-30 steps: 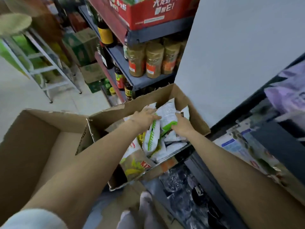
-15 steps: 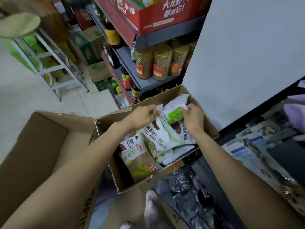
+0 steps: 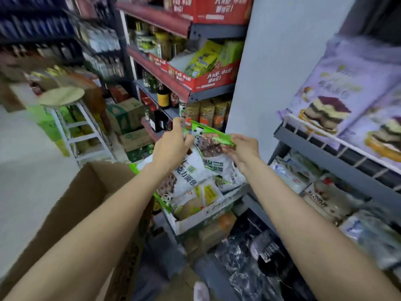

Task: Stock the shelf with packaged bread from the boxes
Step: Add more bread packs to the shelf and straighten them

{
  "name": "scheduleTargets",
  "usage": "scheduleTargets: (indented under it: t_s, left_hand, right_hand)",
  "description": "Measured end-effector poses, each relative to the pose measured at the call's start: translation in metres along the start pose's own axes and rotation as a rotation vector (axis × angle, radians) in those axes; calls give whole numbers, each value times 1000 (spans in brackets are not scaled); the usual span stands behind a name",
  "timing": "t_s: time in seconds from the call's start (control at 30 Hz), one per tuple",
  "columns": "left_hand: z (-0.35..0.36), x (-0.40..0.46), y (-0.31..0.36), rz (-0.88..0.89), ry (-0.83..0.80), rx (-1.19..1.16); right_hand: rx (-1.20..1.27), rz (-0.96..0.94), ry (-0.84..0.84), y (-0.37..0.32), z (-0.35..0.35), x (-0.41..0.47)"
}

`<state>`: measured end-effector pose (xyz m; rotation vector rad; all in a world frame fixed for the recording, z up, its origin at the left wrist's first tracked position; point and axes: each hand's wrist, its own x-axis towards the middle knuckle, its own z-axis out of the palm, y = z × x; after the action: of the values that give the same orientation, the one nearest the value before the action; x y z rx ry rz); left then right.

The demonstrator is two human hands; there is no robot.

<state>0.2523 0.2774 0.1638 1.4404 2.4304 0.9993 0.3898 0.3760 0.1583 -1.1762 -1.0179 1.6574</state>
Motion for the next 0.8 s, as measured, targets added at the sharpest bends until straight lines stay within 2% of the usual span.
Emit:
scheduleTargets:
  t_s: [0.17,0.33,0.43,0.5,0.57,0.63,0.73,0.8]
  left_hand:
    - [-53,-90,28,40,-99,-58]
    - [-93,-152,67,182,-245,-225]
    - [-104,-177,99,285,-252,-342]
    - [-107,-196,127,341,-230,-418]
    - [-105,-213,156,400,-248,-480]
    - [-100,-228,186,460,-293,-475]
    - [-85,-257,237,537,-282,-487]
    - [-72,-281,272,554,-257,-562]
  right_hand:
    - [232,7,-21,-22,-32,-124]
    - [159,-114,-47,-50,-80,-232]
    - [134,-185,-57,-67,-107,-277]
    - [-27,-282,-44,-81,-133,-307]
    - [-413,-395,29,-96,-163,-331]
    - [-624,-464,94,-111,-193,-357]
    - [-593,-536,127,-123,-239,-389]
    - [-492,-603,314,-125,-273,-400]
